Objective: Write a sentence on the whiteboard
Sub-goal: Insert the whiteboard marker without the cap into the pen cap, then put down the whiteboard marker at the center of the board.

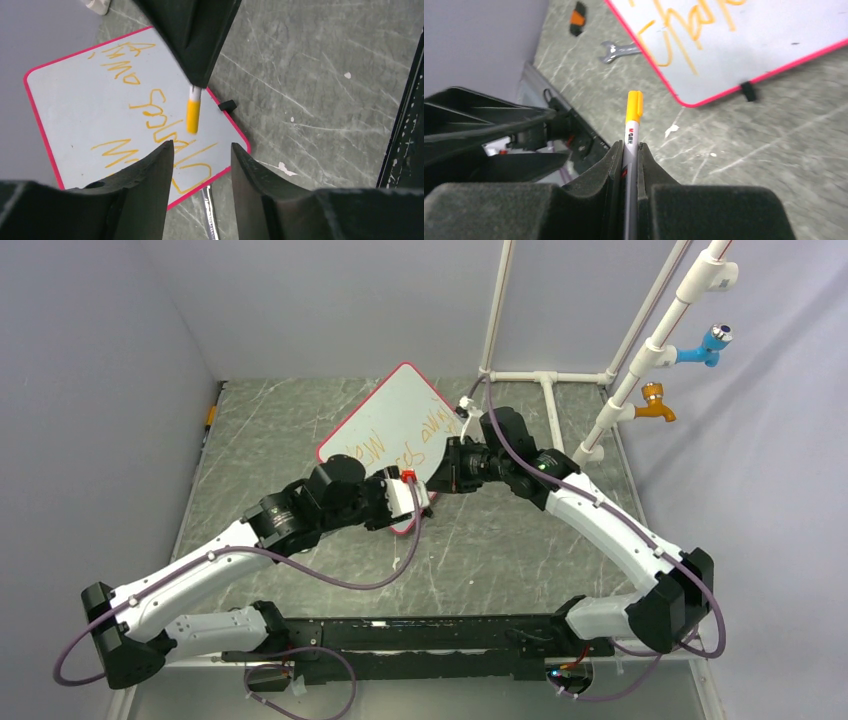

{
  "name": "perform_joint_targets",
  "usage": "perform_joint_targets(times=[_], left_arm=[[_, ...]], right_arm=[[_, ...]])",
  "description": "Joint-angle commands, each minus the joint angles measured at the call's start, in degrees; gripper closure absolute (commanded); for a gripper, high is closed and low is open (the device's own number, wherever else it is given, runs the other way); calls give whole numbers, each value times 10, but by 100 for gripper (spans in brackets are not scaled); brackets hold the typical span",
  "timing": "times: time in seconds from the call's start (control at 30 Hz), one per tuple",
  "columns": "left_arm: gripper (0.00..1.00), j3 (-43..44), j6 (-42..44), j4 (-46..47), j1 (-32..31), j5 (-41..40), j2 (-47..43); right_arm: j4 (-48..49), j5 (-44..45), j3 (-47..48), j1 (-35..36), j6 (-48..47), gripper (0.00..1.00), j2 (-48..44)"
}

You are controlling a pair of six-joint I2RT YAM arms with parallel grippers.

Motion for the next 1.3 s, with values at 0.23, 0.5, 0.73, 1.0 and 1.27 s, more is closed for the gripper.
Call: perform_joint_targets(times=[0.23, 0.5, 0.73, 1.0, 1.27], left_arm=[[2, -3, -72, 50, 93, -24, -22], [1, 6, -159, 55, 197, -77, 2], [1, -3, -225, 71, 283, -128, -13], [1, -47, -273, 99, 361, -162, -59], [1, -82, -273, 135, 375, -178, -99]], right_arm=[[-78, 272, -35, -7, -16, 100, -52], [-77, 378, -72, -8, 10, 100, -36], [-23, 386, -119, -16, 13, 100, -26], [102, 267, -202, -49, 3, 100, -40], [225, 170, -292, -97, 8, 100, -42]])
